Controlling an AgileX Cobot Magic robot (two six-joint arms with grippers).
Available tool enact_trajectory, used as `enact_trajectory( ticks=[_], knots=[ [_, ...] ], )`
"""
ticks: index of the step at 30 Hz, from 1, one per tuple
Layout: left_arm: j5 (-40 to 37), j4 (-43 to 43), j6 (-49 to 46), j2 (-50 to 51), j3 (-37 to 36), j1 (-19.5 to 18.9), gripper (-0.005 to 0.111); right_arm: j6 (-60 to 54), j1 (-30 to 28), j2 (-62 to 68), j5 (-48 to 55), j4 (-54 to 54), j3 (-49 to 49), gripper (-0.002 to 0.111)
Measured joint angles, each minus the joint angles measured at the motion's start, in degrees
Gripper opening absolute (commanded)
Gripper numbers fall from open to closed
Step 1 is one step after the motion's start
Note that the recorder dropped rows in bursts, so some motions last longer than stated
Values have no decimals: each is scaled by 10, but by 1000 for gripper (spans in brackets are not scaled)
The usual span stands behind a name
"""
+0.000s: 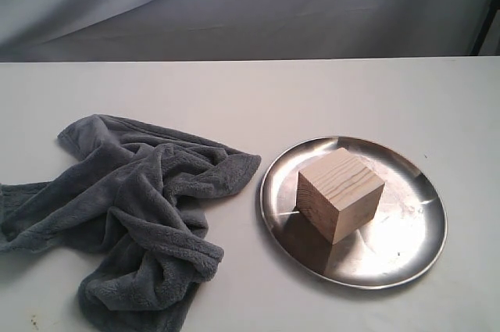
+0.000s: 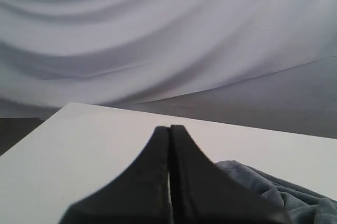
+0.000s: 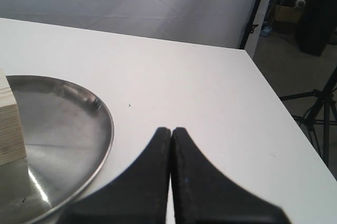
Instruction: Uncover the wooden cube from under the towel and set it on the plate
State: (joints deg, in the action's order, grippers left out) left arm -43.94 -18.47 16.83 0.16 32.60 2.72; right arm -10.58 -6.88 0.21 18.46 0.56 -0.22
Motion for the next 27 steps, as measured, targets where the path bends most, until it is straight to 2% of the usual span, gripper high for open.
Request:
enact_trajectory(
  ticks=[4, 8, 13, 18, 23, 25, 27],
  knots=[
    [56, 3, -1, 1, -60, 0, 0, 0, 0, 0, 0, 0, 0, 0],
    [119, 54, -1, 1, -91, 0, 0, 0, 0, 0, 0, 0, 0, 0],
    [243, 80, -1, 1, -139, 0, 0, 0, 0, 0, 0, 0, 0, 0],
    [365, 53, -1, 0, -212, 0, 0, 0, 0, 0, 0, 0, 0, 0],
    [409, 43, -2, 0, -294, 0, 0, 0, 0, 0, 0, 0, 0, 0],
    [407, 35, -3, 0, -317, 0, 0, 0, 0, 0, 0, 0, 0, 0],
    [373, 33, -5, 0, -322, 0, 0, 0, 0, 0, 0, 0, 0, 0]
  ],
)
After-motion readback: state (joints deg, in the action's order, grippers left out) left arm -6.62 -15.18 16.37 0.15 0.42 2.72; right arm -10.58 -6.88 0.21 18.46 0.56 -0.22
